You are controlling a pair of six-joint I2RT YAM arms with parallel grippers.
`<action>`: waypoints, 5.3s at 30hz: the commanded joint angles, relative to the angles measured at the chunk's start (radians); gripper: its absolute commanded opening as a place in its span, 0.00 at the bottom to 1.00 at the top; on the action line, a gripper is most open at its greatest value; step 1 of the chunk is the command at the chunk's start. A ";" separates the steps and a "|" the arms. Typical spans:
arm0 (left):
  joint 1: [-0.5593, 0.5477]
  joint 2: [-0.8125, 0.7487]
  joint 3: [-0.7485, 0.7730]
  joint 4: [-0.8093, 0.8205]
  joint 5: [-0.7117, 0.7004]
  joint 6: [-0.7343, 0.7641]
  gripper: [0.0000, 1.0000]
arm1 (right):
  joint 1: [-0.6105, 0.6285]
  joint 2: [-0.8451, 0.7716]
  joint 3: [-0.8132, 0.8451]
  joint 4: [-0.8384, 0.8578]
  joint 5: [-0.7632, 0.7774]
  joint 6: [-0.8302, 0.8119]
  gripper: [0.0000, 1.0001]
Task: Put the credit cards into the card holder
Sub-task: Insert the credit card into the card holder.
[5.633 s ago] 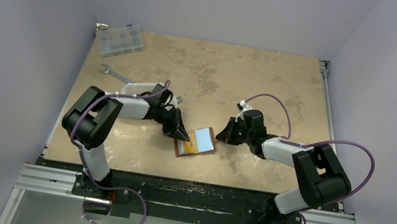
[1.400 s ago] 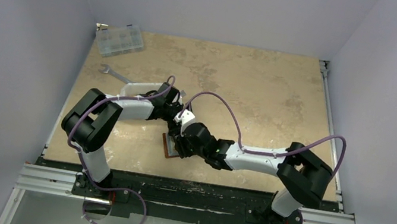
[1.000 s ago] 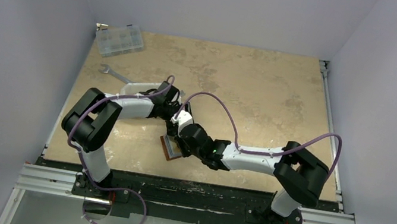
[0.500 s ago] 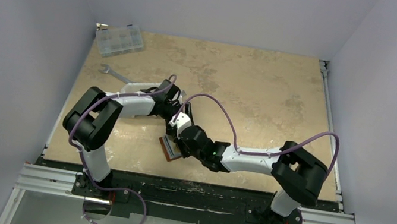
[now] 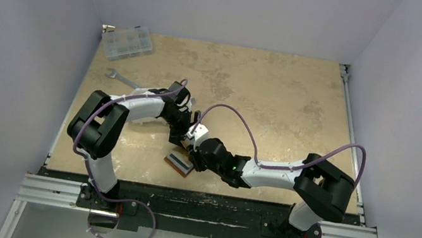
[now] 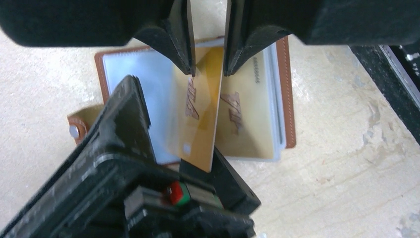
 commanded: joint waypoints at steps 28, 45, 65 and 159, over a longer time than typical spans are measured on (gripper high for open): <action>0.023 -0.077 0.066 -0.171 -0.087 0.078 0.78 | -0.011 -0.219 -0.081 0.026 0.006 -0.032 0.00; 0.057 -0.340 0.057 0.239 0.058 -0.171 0.95 | -0.240 -0.446 -0.176 -0.026 -0.200 0.180 0.00; 0.018 -0.467 -0.390 1.640 0.161 -0.673 0.81 | -0.686 -0.443 -0.212 0.742 -0.914 0.889 0.00; -0.108 -0.190 -0.149 0.421 -0.007 -0.185 0.00 | -0.520 -0.215 -0.343 0.127 -0.210 0.622 0.00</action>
